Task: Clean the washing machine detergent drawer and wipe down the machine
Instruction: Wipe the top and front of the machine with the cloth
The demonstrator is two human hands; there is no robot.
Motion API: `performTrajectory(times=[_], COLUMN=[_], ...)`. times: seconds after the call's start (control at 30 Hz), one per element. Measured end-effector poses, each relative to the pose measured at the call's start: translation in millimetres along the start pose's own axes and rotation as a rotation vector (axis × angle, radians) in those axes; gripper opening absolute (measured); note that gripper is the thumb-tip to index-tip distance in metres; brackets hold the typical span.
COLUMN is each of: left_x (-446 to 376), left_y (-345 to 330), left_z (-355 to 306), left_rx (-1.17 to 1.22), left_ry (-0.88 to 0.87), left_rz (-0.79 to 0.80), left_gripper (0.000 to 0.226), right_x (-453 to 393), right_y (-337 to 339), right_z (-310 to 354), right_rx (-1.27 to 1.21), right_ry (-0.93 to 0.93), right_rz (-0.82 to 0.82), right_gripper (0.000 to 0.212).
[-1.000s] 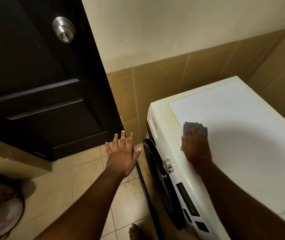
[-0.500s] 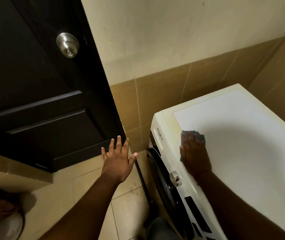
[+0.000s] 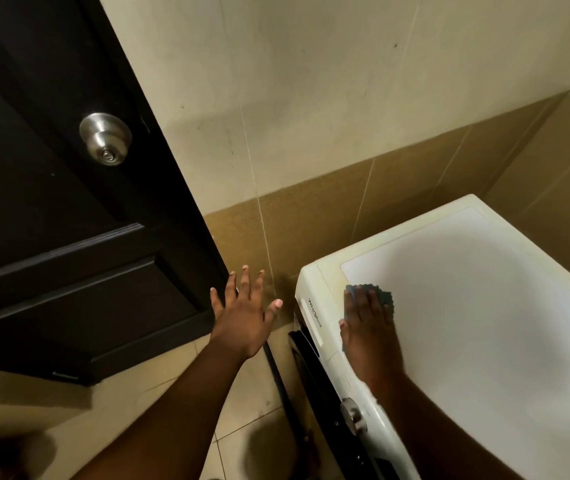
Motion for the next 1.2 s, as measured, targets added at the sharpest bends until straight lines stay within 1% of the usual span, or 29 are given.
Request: performTrajectory(times=[0.03, 0.1, 0.13, 0.23, 0.27, 0.33, 0.37, 0.4, 0.47, 0.5, 0.6, 0.63, 0.7, 0.73, 0.77, 0.83, 0.87, 0.9, 0.97, 1.0, 1.03, 1.07, 1.1, 1.13, 1.17, 1.2], left_x=[-3, -7, -10, -23, -27, -33, -37, -41, -48, -50, -56, -60, -68, -72, -77, -84, -90, -95, -106, -110, -116, -122, -126, -132, -136, -140], left_y=[0, 1, 3, 9, 10, 10, 11, 11, 10, 8, 3, 2, -1, -3, -5, -8, -9, -11, -14, -15, -17, -18, -20, -23, -23, -24], left_z=[1, 2, 0, -6, -6, -6, -6, -5, -4, -3, -1, -1, -2, -2, -4, -7, -10, -13, -19, -21, -26, -30, -35, -44, -51, -59], left_rx=[-0.002, -0.006, -0.006, -0.007, -0.012, -0.018, -0.021, -0.023, -0.023, -0.025, -0.035, -0.038, -0.043, -0.044, -0.043, -0.044, -0.046, -0.047, -0.052, -0.057, -0.060, -0.059, -0.057, -0.053, -0.049, -0.045], left_ry=[0.007, 0.006, -0.004, -0.031, -0.037, -0.049, -0.056, -0.062, -0.068, -0.072, -0.090, -0.095, -0.107, -0.113, -0.125, -0.150, -0.166, -0.180, -0.208, -0.222, -0.242, -0.259, -0.276, -0.308, -0.332, -0.363], left_rz=[0.005, 0.010, 0.008, -0.001, 0.001, 0.007, 0.007, 0.004, 0.006, 0.013, 0.038, 0.042, 0.050, 0.058, 0.067, 0.078, 0.086, 0.094, 0.110, 0.115, 0.125, 0.135, 0.146, 0.156, 0.158, 0.160], left_gripper=[0.069, 0.070, 0.070, 0.069, 0.069, 0.069, 0.069, 0.069, 0.069, 0.069, 0.069, 0.069, 0.069, 0.069, 0.069, 0.069, 0.069, 0.069, 0.070, 0.070, 0.071, 0.071, 0.070, 0.070, 0.070, 0.070], right_x=[-1, -1, -6, -31, -35, -41, -48, -58, -75, -79, -86, -94, -108, -111, -111, -108, -111, -115, -116, -114, -113, -111, -109, -109, -107, -101], right_y=[-2, -8, -9, -5, -7, -12, -14, -15, -15, -17, -22, -22, -20, -22, -24, -24, -24, -24, -20, -22, -26, -29, -28, -27, -25, -22], right_z=[10, 36, 36, 17, 25, 50, 51, 43, 27, 32, 63, 55, 33, 32, 41, 54, 43, 23, -8, -3, 11, 26, 30, 17, -4, -25], right_rx=[-0.001, -0.009, -0.015, -0.013, -0.025, -0.031, -0.026, -0.024, -0.016, -0.020, -0.023, -0.031, -0.044, -0.044, -0.043, -0.034, -0.037, -0.041, -0.042, -0.049, -0.062, -0.071, -0.075, -0.074, -0.077, -0.068], right_ry=[0.021, 0.194, 0.220, 0.009, 0.016, 0.184, 0.224, 0.182, 0.019, 0.012, 0.249, 0.230, 0.045, 0.004, 0.038, 0.193, 0.184, 0.084, -0.183, -0.212, -0.147, -0.036, 0.038, 0.002, -0.124, -0.292], right_rz=[0.013, 0.031, 0.035, 0.012, 0.019, 0.023, 0.023, 0.030, 0.023, 0.023, 0.024, 0.028, 0.024, 0.023, 0.023, 0.016, 0.022, 0.025, -0.003, -0.004, 0.009, 0.021, 0.016, 0.011, 0.002, -0.028], right_gripper=[0.060, 0.059, 0.057, 0.057, 0.057, 0.056, 0.055, 0.055, 0.054, 0.054, 0.055, 0.054, 0.052, 0.052, 0.052, 0.052, 0.052, 0.053, 0.055, 0.056, 0.056, 0.056, 0.055, 0.055, 0.056, 0.057])
Point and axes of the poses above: each hand's wrist, its own x-axis away from the middle knuckle, its own y-axis out of the back of the hand, z = x × y, the point moved 10 cm from there along -x, towards the middle knuckle, and after that the axes turned 10 degrees about -z, right-handed, at the moved point
